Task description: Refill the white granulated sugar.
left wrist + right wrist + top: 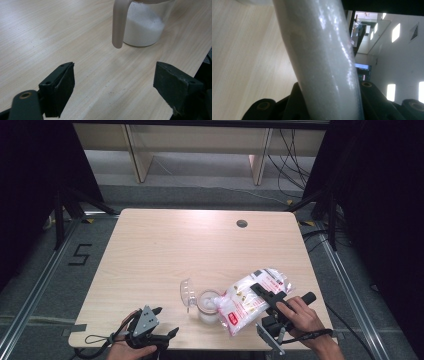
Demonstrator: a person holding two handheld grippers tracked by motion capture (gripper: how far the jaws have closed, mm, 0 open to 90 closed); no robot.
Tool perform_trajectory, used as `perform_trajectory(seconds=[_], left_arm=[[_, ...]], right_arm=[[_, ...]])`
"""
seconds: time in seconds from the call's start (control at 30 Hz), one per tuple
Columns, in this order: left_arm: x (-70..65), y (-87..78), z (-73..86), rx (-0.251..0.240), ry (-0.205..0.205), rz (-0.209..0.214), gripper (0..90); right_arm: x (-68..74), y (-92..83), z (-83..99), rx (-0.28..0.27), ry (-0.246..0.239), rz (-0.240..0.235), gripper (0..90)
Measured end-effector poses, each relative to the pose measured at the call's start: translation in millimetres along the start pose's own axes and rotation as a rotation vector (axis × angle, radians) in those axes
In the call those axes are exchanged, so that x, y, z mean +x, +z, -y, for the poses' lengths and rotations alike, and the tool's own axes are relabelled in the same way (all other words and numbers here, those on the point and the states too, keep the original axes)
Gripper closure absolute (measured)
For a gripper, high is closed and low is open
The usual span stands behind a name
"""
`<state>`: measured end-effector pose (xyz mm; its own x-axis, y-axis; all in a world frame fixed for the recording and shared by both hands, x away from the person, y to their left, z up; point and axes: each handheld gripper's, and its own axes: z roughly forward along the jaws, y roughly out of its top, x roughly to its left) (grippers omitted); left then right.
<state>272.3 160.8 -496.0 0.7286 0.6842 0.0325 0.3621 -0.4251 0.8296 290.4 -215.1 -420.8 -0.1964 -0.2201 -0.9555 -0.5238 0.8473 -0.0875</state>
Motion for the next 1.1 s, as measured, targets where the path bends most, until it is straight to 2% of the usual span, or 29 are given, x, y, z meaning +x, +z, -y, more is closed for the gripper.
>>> perform_trajectory(seconds=[0.03, 0.07, 0.1, 0.13, 0.17, 0.2, 0.23, 0.27, 0.37, 0.4, 0.43, 0.47, 0.5, 0.53, 0.6, 0.67, 0.7, 0.73, 0.77, 0.8, 0.9, 0.93, 1.0, 1.07, 1.1], left_arm=[[-0.5, 0.1, 0.2, -0.007, -0.001, -0.006, 17.2], [-0.6, 0.1, 0.2, -0.007, -0.001, -0.005, 17.3], [-0.6, 0.1, 0.2, -0.007, -0.001, -0.005, 17.4], [-0.5, 0.1, 0.1, -0.007, 0.0, -0.005, 17.3], [-0.8, 0.1, 0.1, -0.011, -0.004, -0.003, 17.4], [-0.5, 0.0, 0.1, -0.008, -0.002, -0.005, 17.4], [-0.4, -0.1, 0.0, -0.007, -0.001, -0.006, 17.4], [-0.4, -0.2, 0.0, -0.008, 0.0, -0.009, 17.4], [-2.2, -0.1, 0.4, -0.012, -0.035, -0.004, 17.4], [-2.1, 0.0, 0.4, -0.012, -0.035, -0.003, 17.4], [-2.1, 0.0, 0.4, -0.012, -0.035, -0.003, 17.4], [-1.8, -0.4, 0.3, -0.01, -0.03, -0.006, 17.4], [-1.5, -0.6, 0.1, -0.01, -0.023, -0.008, 17.4], [-0.7, -1.3, 0.1, 0.002, -0.012, -0.01, 17.4], [-2.5, 0.4, 0.5, -0.027, -0.041, 0.0, 17.4], [-2.5, 0.1, 0.4, -0.024, -0.041, -0.001, 17.4], [-0.4, -1.7, 0.0, 0.005, -0.006, -0.01, 17.4], [-2.3, -0.2, 0.0, -0.021, -0.03, -0.003, 17.4], [-2.7, -0.1, 0.3, -0.017, -0.038, 0.001, 17.4], [-0.9, -1.1, 0.0, -0.002, -0.013, -0.009, 17.4], [0.8, -1.2, -0.3, -0.004, 0.014, -0.007, 17.4], [-3.0, 0.6, 0.5, -0.03, -0.048, 0.002, 17.4], [-2.5, -0.1, 0.4, -0.021, -0.041, 0.0, 17.4], [-2.3, -0.5, 0.4, -0.016, -0.038, -0.001, 17.4], [-2.3, -0.5, 0.3, -0.017, -0.039, -0.001, 17.4]], right_arm=[[1.6, -0.2, 0.8, 0.002, 0.032, -0.004, 74.8], [-0.3, 0.8, 1.9, -0.02, 0.022, 0.001, 74.9], [2.4, 0.2, 2.7, -0.011, 0.067, -0.012, 75.1], [4.1, 0.3, 3.2, -0.012, 0.088, -0.015, 75.2], [2.0, 0.9, 3.7, -0.028, 0.067, -0.008, 75.3], [2.5, 1.1, 4.3, -0.038, 0.087, -0.011, 75.4], [5.8, 0.6, 5.0, -0.032, 0.137, -0.026, 75.5], [3.3, 1.2, 5.8, -0.053, 0.107, -0.013, 75.5], [9.6, 0.6, 8.2, -0.057, 0.2, -0.035, 75.7], [7.9, 1.5, 8.8, -0.073, 0.172, -0.034, 75.9], [11.5, 1.4, 9.3, -0.07, 0.208, -0.046, 76.0], [11.3, 1.7, 9.9, -0.076, 0.212, -0.049, 76.1], [14.6, 1.5, 10.7, -0.079, 0.261, -0.066, 76.3], [14.4, 1.6, 11.1, -0.085, 0.254, -0.061, 76.4], [16.7, 3.5, 13.8, -0.114, 0.282, -0.056, 76.6], [21.5, 6.3, 16.6, -0.148, 0.343, -0.049, 76.8], [19.6, 5.9, 17.5, -0.147, 0.324, -0.058, 76.9], [24.0, 6.4, 16.7, -0.156, 0.401, -0.071, 76.9], [21.1, 6.2, 17.9, -0.168, 0.364, -0.069, 77.0], [21.3, 5.7, 18.1, -0.164, 0.369, -0.066, 77.0], [24.1, 5.9, 18.2, -0.158, 0.409, -0.077, 77.1], [26.3, 5.7, 18.1, -0.155, 0.44, -0.076, 77.1], [24.6, 7.0, 19.3, -0.162, 0.413, -0.082, 77.2], [26.9, 7.5, 19.8, -0.162, 0.437, -0.087, 77.3], [29.3, 7.1, 20.4, -0.16, 0.484, -0.092, 77.3]])
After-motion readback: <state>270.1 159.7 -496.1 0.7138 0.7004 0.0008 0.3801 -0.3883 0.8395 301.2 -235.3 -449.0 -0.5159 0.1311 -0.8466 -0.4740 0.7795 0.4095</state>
